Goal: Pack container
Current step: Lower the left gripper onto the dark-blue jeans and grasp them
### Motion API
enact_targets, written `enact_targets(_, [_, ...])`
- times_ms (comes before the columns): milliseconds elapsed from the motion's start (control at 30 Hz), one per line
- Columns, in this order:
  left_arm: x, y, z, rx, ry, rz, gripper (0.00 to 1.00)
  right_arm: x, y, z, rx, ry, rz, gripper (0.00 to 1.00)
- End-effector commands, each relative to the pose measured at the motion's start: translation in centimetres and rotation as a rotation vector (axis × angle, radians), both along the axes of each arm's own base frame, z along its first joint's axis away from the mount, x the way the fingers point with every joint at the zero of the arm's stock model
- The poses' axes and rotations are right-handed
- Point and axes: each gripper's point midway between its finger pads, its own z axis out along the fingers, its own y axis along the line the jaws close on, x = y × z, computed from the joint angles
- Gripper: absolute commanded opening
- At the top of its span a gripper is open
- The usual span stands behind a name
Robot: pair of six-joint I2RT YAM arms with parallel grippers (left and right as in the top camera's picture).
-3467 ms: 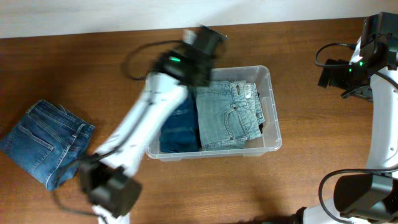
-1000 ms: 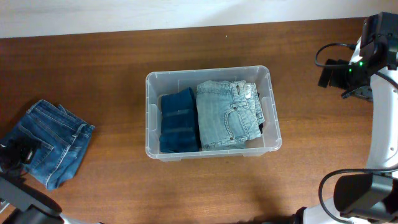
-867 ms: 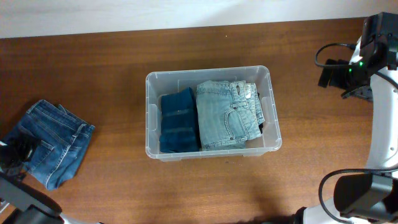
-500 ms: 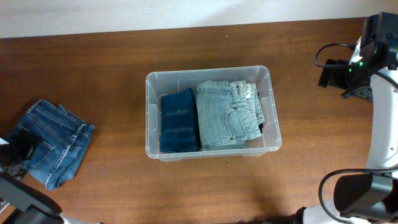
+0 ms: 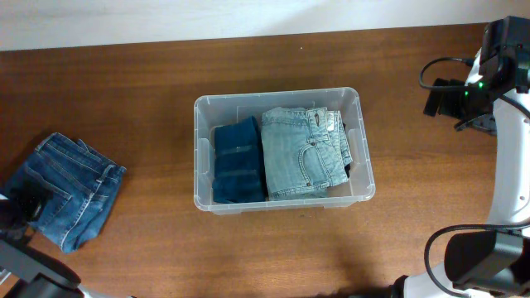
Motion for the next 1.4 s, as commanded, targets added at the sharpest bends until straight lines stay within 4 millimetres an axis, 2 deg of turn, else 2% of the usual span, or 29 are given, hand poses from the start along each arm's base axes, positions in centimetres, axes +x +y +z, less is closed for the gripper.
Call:
enact_targets(0, [-1.0, -0.5, -1.1, 0.008, 0.01, -0.006, 0.99, -0.1, -0.4, 0.1, -0.01, 0.001, -0.015, 0.99])
enact_targets(133, [-0.9, -1.2, -3.2, 0.008, -0.029, -0.013, 0.99, -0.1, -0.4, 0.1, -0.01, 0.001, -0.015, 0.99])
enact_targets(367, [-0.6, -1.5, -5.4, 0.042, -0.082, -0.024, 0.99, -0.1, -0.4, 0.1, -0.01, 0.001, -0.015, 0.98])
enact_targets(733, [0.6, -3.0, -5.6, -0.009, -0.164, -0.094, 0.99, -0.1, -0.4, 0.1, -0.01, 0.001, -0.015, 0.99])
enact_targets(900, [1.2, -3.6, -5.4, -0.027, -0.198, -0.153, 0.94, -0.1, -0.4, 0.1, -0.01, 0.001, -0.015, 0.99])
enact_targets(1100, [1.0, -3.9, -5.5, -0.039, -0.191, -0.157, 0.93, -0.1, -0.4, 0.1, -0.01, 0.001, -0.015, 0.99])
enact_targets(1233, [1.0, -4.0, -5.5, -0.039, -0.188, -0.172, 0.78, -0.1, -0.4, 0.1, -0.01, 0.001, -0.015, 0.98])
enact_targets(1333, [0.9, -4.0, -5.5, -0.041, -0.186, -0.172, 0.58, -0.1, -0.4, 0.1, -0.01, 0.001, -0.015, 0.99])
enact_targets(1367, [0.9, -4.1, -5.5, -0.042, -0.185, -0.171, 0.56, -0.1, -0.4, 0.1, -0.01, 0.001, -0.015, 0.99])
